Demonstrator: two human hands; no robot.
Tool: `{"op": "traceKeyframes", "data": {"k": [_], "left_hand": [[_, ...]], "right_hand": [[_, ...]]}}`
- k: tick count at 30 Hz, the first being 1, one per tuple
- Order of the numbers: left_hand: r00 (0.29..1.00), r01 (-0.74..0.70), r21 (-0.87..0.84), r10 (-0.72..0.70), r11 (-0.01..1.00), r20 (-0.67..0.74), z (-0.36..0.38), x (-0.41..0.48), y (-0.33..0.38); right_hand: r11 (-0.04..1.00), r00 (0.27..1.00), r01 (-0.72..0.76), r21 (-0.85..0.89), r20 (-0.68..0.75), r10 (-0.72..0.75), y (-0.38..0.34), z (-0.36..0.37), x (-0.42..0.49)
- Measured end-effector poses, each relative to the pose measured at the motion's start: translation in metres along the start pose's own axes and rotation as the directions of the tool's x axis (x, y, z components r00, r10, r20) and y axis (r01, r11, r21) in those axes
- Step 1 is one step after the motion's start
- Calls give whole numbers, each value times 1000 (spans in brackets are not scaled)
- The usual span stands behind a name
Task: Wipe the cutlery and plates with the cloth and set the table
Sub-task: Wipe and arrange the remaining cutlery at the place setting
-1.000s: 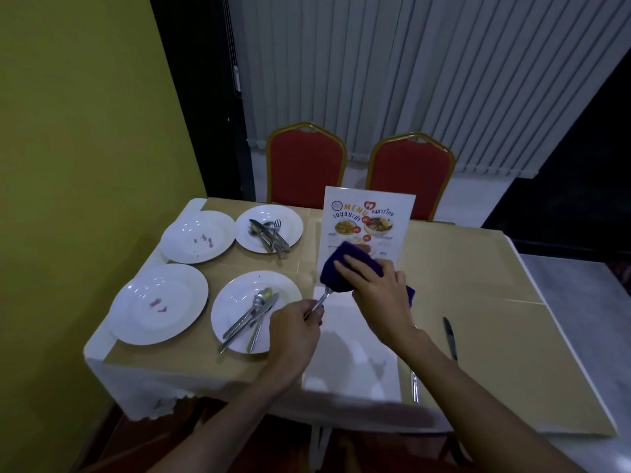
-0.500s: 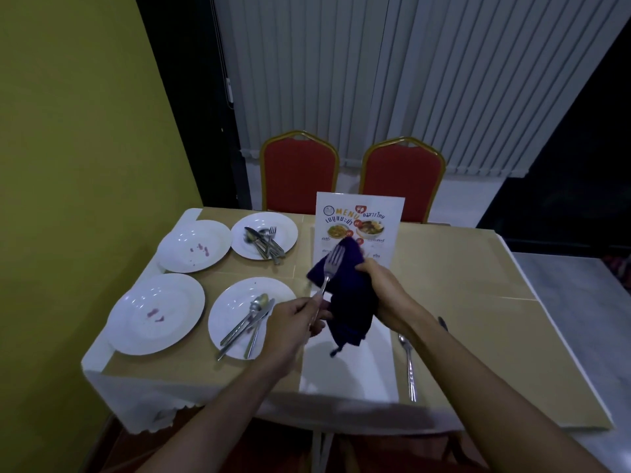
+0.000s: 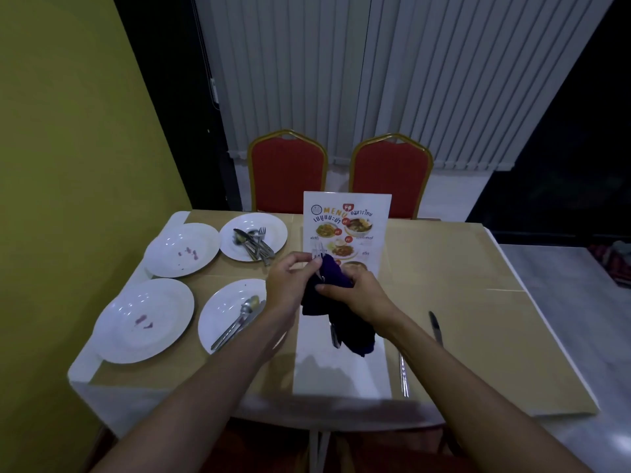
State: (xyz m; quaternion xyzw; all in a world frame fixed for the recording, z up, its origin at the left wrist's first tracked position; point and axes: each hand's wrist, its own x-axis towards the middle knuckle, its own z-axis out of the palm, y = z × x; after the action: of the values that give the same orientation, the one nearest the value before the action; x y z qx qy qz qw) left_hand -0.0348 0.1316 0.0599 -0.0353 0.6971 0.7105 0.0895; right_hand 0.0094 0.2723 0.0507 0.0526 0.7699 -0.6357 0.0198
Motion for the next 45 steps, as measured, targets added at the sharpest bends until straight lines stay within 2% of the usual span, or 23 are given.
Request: {"op": "traceKeyframes", "data": {"k": [1, 3, 5, 10, 13, 17, 18, 21, 24, 26, 28, 31, 39, 42, 43, 45], "left_hand": [[999, 1, 1, -1, 1000, -36, 5, 6, 4], [994, 36, -104, -47, 994, -100, 13, 17, 13], [992, 74, -162, -89, 984, -89, 18, 26, 18], [964, 220, 94, -231, 971, 131, 37, 21, -7], [978, 178, 127, -189, 976, 83, 59, 23, -18], [981, 192, -59, -190, 980, 38, 92, 30, -22], [983, 184, -59, -182, 981, 36, 98, 33, -24], [972, 188, 99, -199, 977, 121, 125, 35, -50], [912, 313, 225, -358, 923, 200, 153, 20, -102], [872, 373, 326, -448, 869, 195, 172, 6, -136], [865, 388, 394, -477, 833, 156, 191, -3, -165], [881, 299, 521, -441, 799, 170, 211, -9, -195], [924, 80, 660, -303, 747, 231, 231, -8, -225], [933, -71, 687, -195, 723, 301, 229, -14, -231], [932, -166, 715, -130, 679, 340, 226, -16, -234], [881, -430, 776, 28, 462, 472, 212, -16, -237]], "right_hand": [[1000, 1000, -12, 15, 0, 12, 2, 0, -2], [996, 997, -77, 34, 28, 76, 11, -1, -8], [991, 991, -136, 1, 12, 136, 24, -4, -16], [984, 978, -163, -75, -146, 151, 38, -28, -17], [978, 971, -193, -80, -161, 178, 50, -39, -20], [961, 947, -274, -39, -187, 263, 84, -59, -39], [952, 935, -304, -36, -202, 291, 94, -66, -45], [929, 872, -367, 51, -327, 363, 120, -100, -55], [921, 812, -386, 61, -451, 370, 136, -136, -55], [913, 785, -401, 72, -487, 383, 148, -155, -56], [901, 762, -428, 76, -505, 405, 163, -172, -58], [889, 747, -448, 93, -508, 430, 183, -187, -63], [882, 761, -453, 127, -460, 457, 213, -203, -65], [882, 764, -453, 132, -452, 460, 217, -204, -61], [883, 766, -449, 135, -450, 458, 217, -204, -59], [884, 768, -447, 139, -448, 459, 216, -204, -55]]}}
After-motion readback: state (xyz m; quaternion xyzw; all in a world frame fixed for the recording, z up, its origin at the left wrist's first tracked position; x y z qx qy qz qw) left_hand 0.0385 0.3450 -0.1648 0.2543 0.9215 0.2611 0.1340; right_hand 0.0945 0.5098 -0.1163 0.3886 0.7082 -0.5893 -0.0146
